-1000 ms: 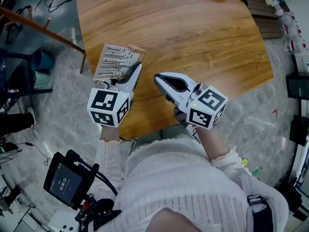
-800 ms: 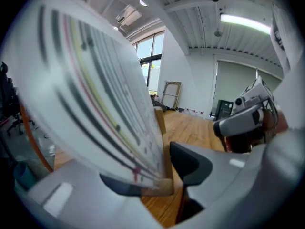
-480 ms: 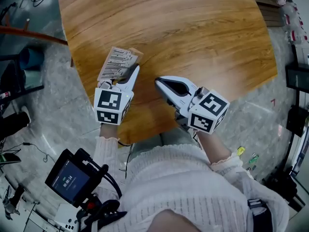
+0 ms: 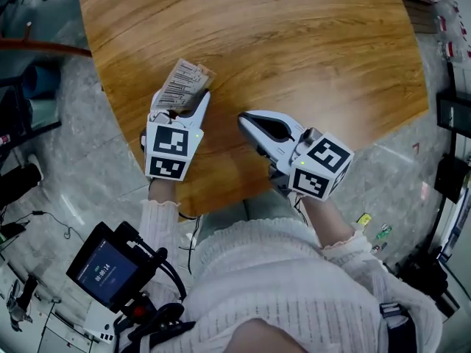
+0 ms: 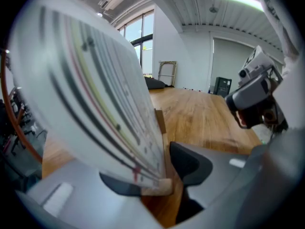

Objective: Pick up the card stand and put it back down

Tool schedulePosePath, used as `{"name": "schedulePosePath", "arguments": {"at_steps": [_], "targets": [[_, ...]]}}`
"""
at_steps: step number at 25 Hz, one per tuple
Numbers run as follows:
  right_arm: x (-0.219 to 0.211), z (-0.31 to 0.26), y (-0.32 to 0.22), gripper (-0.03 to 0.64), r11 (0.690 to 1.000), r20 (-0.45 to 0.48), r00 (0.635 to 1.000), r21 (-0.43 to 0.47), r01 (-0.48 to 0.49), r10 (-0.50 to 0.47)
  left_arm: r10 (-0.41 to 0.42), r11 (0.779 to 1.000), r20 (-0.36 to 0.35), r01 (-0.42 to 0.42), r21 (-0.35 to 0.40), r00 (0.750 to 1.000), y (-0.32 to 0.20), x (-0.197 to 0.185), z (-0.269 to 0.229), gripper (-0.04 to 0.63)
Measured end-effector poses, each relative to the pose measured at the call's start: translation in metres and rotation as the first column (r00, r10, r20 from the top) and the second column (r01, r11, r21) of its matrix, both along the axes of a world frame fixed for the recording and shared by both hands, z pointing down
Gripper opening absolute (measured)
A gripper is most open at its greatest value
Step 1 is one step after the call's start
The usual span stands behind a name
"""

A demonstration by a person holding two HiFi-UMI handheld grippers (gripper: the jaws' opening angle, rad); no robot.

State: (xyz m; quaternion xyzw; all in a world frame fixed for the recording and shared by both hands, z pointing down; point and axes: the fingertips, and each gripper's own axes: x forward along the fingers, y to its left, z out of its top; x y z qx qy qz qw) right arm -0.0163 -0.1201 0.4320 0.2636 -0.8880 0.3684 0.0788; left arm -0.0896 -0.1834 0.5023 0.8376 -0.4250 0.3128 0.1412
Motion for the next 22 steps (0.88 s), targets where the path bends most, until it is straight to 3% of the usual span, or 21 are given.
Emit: {"name": "schedulePosePath", "arguments": {"at_steps": [3, 7, 16, 22], "targets": [[-0.002, -0.002, 0.002, 0.0, 1.0, -0.002, 1.0, 0.0, -0.001, 0.001, 0.017, 1.0, 0.064, -0.017, -0.007, 0.998, 0.004, -0.002, 0.006, 0.19], [-0.001, -0.005, 0.003, 0.0, 1.0, -0.001, 1.0, -0.004, -0.007, 0.007, 0.022, 1.0, 0.083, -0.021, -0.016, 0.996, 0.004, -0.003, 0.009, 0.19], [-0.001, -0.001, 0.003, 0.0, 1.0, 0.0, 1.0, -0.004, -0.017, 0.017, -0.015, 1.0, 0.079, 0.015, -0.006, 0.997, -0.005, -0.004, 0.014, 0.196], [-0.001, -0.005, 0.001, 0.0, 1.0, -0.001, 1.0, 0.018, -0.009, 0.009, -0.073, 0.997, 0.003, 0.073, -0.039, 0.997, -0.005, -0.013, 0.007, 0.245]]}}
